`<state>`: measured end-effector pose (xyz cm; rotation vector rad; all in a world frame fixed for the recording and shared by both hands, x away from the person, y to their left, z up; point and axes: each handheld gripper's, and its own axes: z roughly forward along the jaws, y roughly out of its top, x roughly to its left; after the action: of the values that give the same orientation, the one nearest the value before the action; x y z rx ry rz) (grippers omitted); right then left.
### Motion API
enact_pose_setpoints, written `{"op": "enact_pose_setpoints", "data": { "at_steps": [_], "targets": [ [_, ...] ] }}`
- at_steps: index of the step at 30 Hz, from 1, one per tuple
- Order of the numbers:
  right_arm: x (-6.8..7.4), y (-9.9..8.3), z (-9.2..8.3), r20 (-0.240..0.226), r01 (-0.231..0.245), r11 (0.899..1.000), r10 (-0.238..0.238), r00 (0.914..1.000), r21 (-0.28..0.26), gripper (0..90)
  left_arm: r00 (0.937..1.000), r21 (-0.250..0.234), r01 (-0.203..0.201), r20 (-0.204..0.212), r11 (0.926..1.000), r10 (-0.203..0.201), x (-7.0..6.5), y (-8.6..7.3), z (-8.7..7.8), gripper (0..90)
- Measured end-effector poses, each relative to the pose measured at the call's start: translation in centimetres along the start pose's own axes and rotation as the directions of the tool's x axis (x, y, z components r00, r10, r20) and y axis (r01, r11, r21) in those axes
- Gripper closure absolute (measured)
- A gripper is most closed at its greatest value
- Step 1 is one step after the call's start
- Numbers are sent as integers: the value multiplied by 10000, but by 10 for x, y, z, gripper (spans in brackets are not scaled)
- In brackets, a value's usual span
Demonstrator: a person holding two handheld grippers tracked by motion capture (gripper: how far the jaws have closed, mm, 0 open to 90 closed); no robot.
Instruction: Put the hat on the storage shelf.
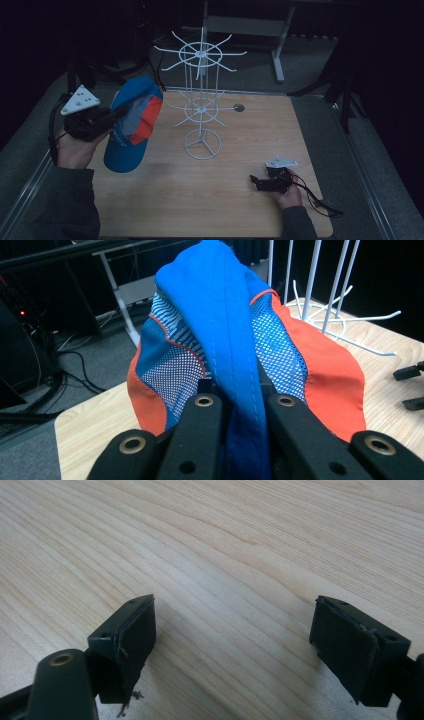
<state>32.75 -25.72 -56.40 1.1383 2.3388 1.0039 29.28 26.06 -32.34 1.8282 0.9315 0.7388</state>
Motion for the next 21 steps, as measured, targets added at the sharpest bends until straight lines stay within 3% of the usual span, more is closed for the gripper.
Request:
{"op": "enact_pose_setpoints", "data": {
  "at_steps": [21],
  "targets": [
    [0, 0, 0, -1, 18, 10000, -18, 10000, -11, 184, 9998, -473, 205, 40, 9987, -204, 1, 6, -7, 884]
  ]
}}
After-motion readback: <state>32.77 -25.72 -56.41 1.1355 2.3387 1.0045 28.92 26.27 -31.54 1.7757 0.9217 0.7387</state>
